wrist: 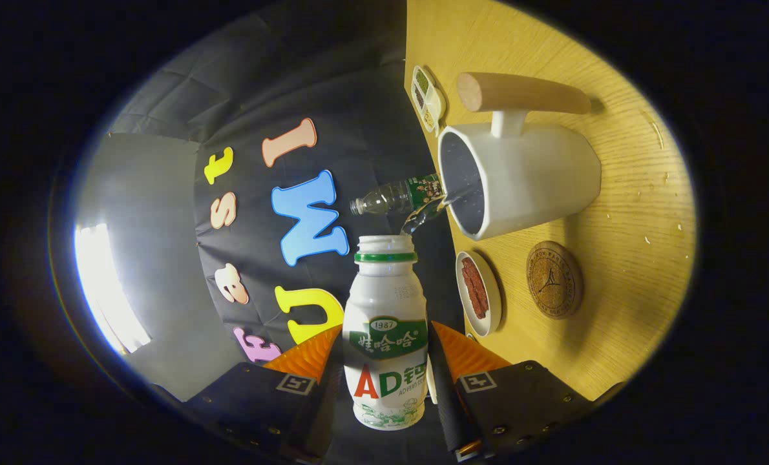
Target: Take the bottle from table, then pour the juice into the cup, finally place the bottle on the coaster
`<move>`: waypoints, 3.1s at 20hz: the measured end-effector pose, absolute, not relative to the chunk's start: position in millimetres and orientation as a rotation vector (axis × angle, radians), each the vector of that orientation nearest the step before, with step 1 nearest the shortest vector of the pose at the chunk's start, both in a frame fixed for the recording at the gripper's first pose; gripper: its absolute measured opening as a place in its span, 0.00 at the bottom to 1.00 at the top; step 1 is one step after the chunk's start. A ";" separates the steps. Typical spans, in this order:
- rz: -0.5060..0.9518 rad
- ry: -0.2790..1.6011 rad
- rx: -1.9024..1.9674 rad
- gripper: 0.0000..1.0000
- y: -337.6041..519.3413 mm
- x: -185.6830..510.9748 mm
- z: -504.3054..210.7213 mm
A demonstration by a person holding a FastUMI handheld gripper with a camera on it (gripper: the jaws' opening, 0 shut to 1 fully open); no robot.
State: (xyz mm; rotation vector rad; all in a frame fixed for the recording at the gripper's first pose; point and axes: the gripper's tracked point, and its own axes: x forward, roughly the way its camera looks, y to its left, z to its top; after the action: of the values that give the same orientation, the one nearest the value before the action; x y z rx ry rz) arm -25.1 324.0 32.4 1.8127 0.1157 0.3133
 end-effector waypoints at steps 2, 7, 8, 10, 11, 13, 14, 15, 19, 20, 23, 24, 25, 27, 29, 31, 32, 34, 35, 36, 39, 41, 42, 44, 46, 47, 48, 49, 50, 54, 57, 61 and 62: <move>0.313 0.117 1.820 0.66 324.8 -24.4 32.4; 0.310 0.097 1.838 0.66 319.9 -25.5 35.1; 0.304 0.097 1.846 0.66 319.3 -24.3 36.1; 0.287 0.100 1.876 0.66 317.5 -21.8 34.8; 0.283 0.098 1.895 0.66 316.1 -20.8 35.3; 0.280 0.100 1.915 0.66 314.2 -18.4 34.5; 0.276 0.102 1.916 0.66 314.8 -19.0 33.5; 0.273 0.102 1.917 0.66 313.9 -19.6 34.5; 0.266 0.099 1.941 0.66 312.0 -19.8 36.1; 0.261 0.099 1.948 0.66 310.6 -19.4 35.9; 0.249 0.097 1.980 0.66 308.6 -18.4 35.6; 0.245 0.096 1.992 0.66 307.4 -17.5 35.4; 0.244 0.095 2.001 0.66 307.9 -17.4 36.3; 0.241 0.094 2.017 0.66 307.5 -17.2 37.7; 0.236 0.091 2.030 0.66 306.0 -17.2 39.3; 0.234 0.088 2.042 0.66 305.2 -16.9 40.8; 0.235 0.086 2.046 0.66 304.5 -16.8 41.5; 0.229 0.085 2.052 0.66 303.1 -16.3 42.6; 0.225 0.082 2.057 0.66 301.9 -16.8 44.0; 0.222 0.081 2.063 0.66 300.9 -17.4 44.6; 0.223 0.083 2.083 0.66 302.0 -16.1 48.9; 0.219 0.082 2.098 0.66 301.1 -15.9 50.7; 0.220 0.078 2.105 0.66 300.6 -15.6 51.5; 0.221 0.074 2.110 0.66 300.2 -15.5 52.8; 0.220 0.069 2.113 0.66 299.6 -15.3 53.0; 0.215 0.067 2.116 0.66 298.5 -15.9 53.0; 0.210 0.065 2.119 0.66 298.7 -16.0 52.8; 0.206 0.062 2.124 0.66 298.1 -15.9 54.4; 0.203 0.060 2.128 0.66 296.3 -15.4 53.7; 0.197 0.057 2.134 0.66 289.2 -13.3 53.3; 0.190 0.059 2.137 0.66 289.2 -10.8 51.8; 0.189 0.066 2.141 0.66 291.7 -5.1 49.4; 0.187 0.068 2.136 0.66 291.6 -5.5 47.1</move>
State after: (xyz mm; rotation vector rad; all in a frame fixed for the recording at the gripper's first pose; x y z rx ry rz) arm -5.5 291.6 47.1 2.1360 0.0682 0.1871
